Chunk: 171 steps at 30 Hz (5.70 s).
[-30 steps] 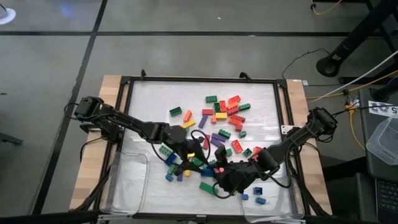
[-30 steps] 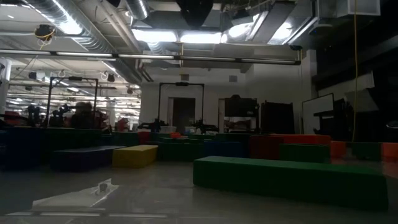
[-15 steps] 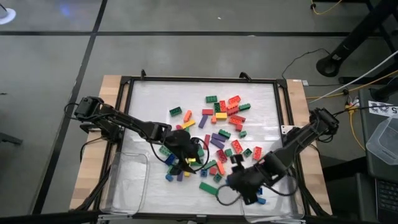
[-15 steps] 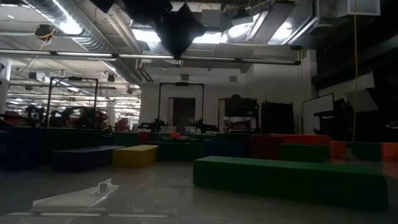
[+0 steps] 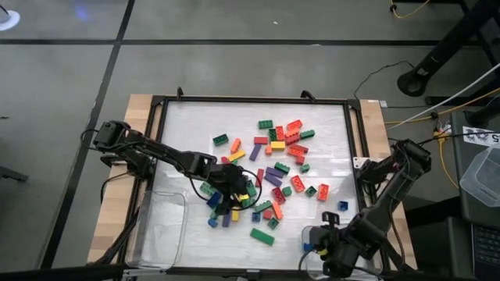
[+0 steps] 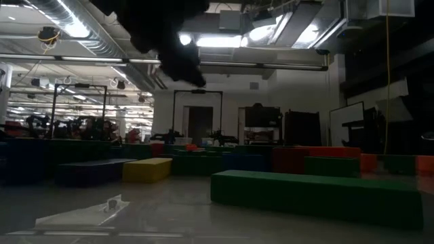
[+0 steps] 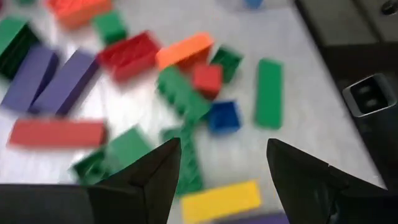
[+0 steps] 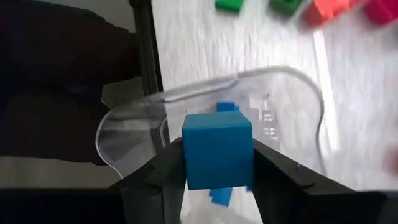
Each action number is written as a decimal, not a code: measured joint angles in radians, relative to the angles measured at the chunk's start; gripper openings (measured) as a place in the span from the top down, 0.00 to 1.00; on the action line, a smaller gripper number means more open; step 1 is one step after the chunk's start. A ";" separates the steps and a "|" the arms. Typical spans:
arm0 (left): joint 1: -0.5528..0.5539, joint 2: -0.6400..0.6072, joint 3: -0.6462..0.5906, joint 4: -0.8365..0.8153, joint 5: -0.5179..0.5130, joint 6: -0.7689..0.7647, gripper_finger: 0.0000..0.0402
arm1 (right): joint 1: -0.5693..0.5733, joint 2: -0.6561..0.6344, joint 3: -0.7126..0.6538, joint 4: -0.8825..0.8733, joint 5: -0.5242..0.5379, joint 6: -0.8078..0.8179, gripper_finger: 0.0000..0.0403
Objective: Sort blocks by size
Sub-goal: Put the small blue block into the right transparent bin, then put the large green game piece into the left transparent bin, then put the large blue game piece into the left transparent bin
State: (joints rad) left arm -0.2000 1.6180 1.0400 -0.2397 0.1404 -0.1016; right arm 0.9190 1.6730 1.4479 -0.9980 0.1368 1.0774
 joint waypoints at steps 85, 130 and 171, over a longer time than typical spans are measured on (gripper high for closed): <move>-0.087 0.020 0.146 -0.251 -0.254 0.045 0.69 | -0.288 0.000 0.056 -0.054 0.326 -0.525 0.41; -0.572 -0.344 0.042 -0.979 -0.018 -1.130 0.47 | -0.763 0.300 -0.021 0.552 -0.014 -1.030 0.41; -0.573 -0.346 0.042 -0.988 -0.252 -0.953 0.47 | -0.783 0.384 0.157 0.683 -0.140 -1.040 0.62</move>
State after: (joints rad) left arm -0.7727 1.2724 1.0817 -1.2280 -0.1116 -1.0544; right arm 0.1358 2.0571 1.6051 -0.3154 -0.0036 0.0376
